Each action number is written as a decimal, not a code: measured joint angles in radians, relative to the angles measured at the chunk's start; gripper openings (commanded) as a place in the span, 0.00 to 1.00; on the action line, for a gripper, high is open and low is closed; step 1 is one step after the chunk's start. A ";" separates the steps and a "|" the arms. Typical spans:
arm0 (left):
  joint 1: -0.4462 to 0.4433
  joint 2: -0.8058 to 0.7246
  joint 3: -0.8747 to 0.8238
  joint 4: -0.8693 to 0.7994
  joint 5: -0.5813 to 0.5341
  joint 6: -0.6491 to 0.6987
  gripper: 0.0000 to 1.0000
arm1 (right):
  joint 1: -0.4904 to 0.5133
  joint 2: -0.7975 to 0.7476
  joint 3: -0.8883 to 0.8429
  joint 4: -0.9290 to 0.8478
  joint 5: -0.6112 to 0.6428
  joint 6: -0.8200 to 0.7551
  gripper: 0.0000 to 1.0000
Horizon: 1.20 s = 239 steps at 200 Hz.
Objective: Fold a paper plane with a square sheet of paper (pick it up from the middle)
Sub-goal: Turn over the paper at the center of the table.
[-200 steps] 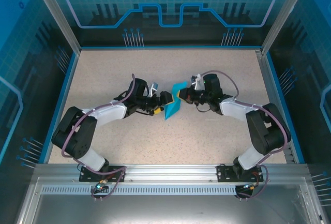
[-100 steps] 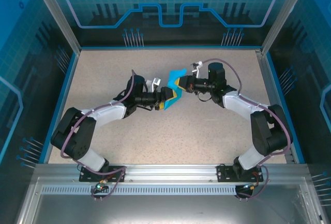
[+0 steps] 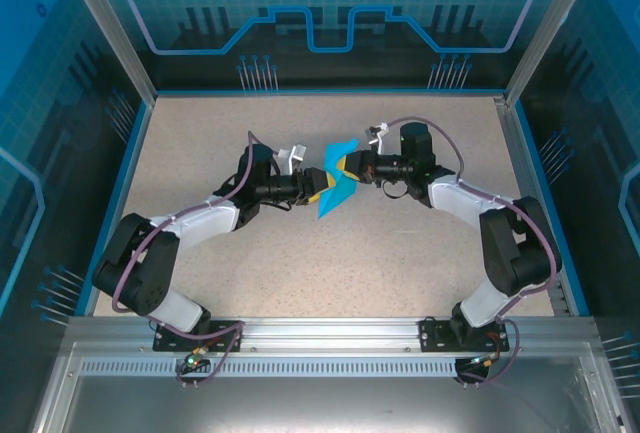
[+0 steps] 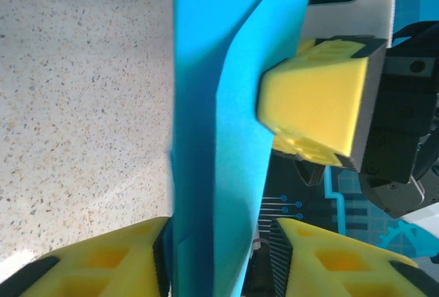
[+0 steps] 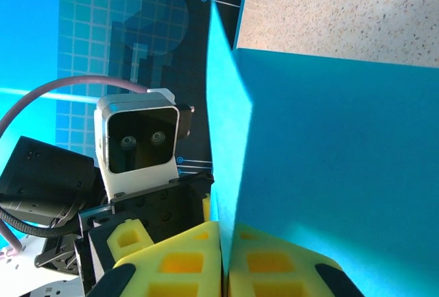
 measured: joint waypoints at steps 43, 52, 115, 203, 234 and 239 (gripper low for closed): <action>0.000 0.000 0.000 0.014 0.000 -0.006 0.19 | 0.000 0.013 0.000 -0.006 -0.012 0.000 0.14; 0.000 0.000 0.000 0.016 0.000 -0.007 0.17 | 0.000 0.013 0.000 -0.012 -0.014 0.000 0.17; 0.000 -0.002 0.032 -0.187 -0.066 0.103 0.10 | -0.053 -0.056 0.017 -0.274 0.088 -0.134 0.62; -0.198 0.098 0.536 -1.059 -0.969 0.500 0.12 | -0.074 -0.297 0.021 -0.641 0.546 -0.329 0.83; -0.217 0.243 0.611 -1.239 -1.219 0.510 0.14 | -0.074 -0.306 -0.016 -0.673 0.628 -0.330 0.83; -0.218 0.270 0.621 -1.261 -1.245 0.509 0.14 | -0.074 -0.306 -0.022 -0.679 0.638 -0.330 0.83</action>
